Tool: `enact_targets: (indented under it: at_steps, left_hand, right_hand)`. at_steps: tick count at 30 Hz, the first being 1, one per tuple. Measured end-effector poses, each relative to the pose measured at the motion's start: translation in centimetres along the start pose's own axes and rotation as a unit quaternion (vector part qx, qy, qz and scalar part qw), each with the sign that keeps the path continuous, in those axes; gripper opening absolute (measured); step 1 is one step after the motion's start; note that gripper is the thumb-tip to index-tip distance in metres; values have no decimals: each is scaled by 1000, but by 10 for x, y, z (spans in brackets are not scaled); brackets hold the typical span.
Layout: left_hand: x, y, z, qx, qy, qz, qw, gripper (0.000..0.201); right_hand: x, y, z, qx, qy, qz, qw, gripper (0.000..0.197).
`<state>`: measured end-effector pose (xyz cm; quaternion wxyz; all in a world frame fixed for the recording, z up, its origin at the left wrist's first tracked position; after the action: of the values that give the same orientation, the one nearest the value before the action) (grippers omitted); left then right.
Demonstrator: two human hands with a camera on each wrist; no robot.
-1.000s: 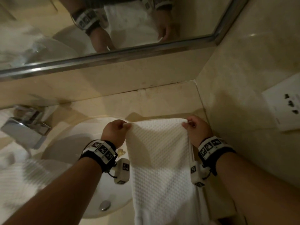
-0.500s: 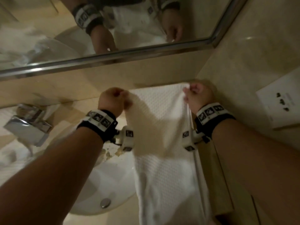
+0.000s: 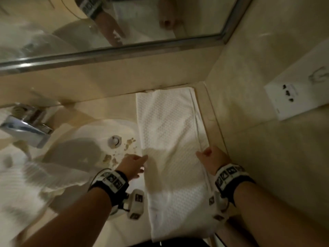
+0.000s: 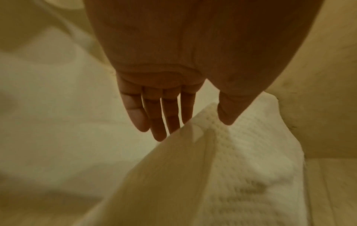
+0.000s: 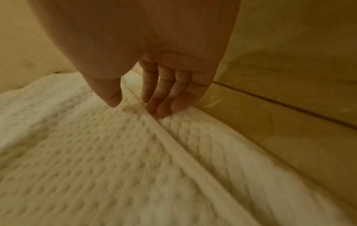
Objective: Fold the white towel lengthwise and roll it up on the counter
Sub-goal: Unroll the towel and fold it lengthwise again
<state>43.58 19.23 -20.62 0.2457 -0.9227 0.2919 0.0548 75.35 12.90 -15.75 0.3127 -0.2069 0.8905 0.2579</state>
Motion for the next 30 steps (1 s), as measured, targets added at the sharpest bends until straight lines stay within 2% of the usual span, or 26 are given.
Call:
enact_targets:
  at_steps: [2, 5, 8, 12, 15, 20, 23, 26, 30]
  left_hand:
    - [14, 8, -13, -16, 43, -63, 997, 37]
    - [19, 7, -20, -4, 46, -85, 995, 28]
    - [18, 4, -22, -3, 34, -106, 994, 24]
    - [20, -2, -27, 36, 24, -30, 999, 28]
    - [25, -1, -30, 33, 22, -18, 999, 29]
    - [30, 5, -27, 23, 34, -40, 998, 28]
    - [32, 1, -26, 24, 32, -60, 997, 27]
    - [35, -3, -25, 21, 32, -63, 997, 26]
    - [43, -7, -19, 15, 50, -72, 996, 27]
  right_hand:
    - [9, -3, -7, 1, 17, 19, 1000, 30]
    - [14, 3, -9, -13, 37, 22, 999, 21]
    - [4, 10, -16, -20, -13, 43, 999, 18]
    - [-4, -5, -21, 30, -85, 89, 992, 23]
    - [2, -15, -20, 68, -47, 55, 995, 29]
    - [-1, -6, -8, 25, -20, 67, 997, 34]
    - [-13, 4, -3, 13, -80, 53, 995, 22]
    - [-19, 7, -1, 21, -150, 57, 987, 27]
    - [-13, 4, 6, 56, -104, 14, 993, 30]
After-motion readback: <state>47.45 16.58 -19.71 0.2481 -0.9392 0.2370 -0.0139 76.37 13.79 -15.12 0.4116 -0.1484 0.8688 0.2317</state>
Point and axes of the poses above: each hand's wrist, its own z-axis towards the middle knuckle, its own x-axis out of the palm, y = z × x, the point moved 5 cm from there along z, towards the middle knuckle, and after that the axes turned 1 degree about z, right-handed, at the moved point
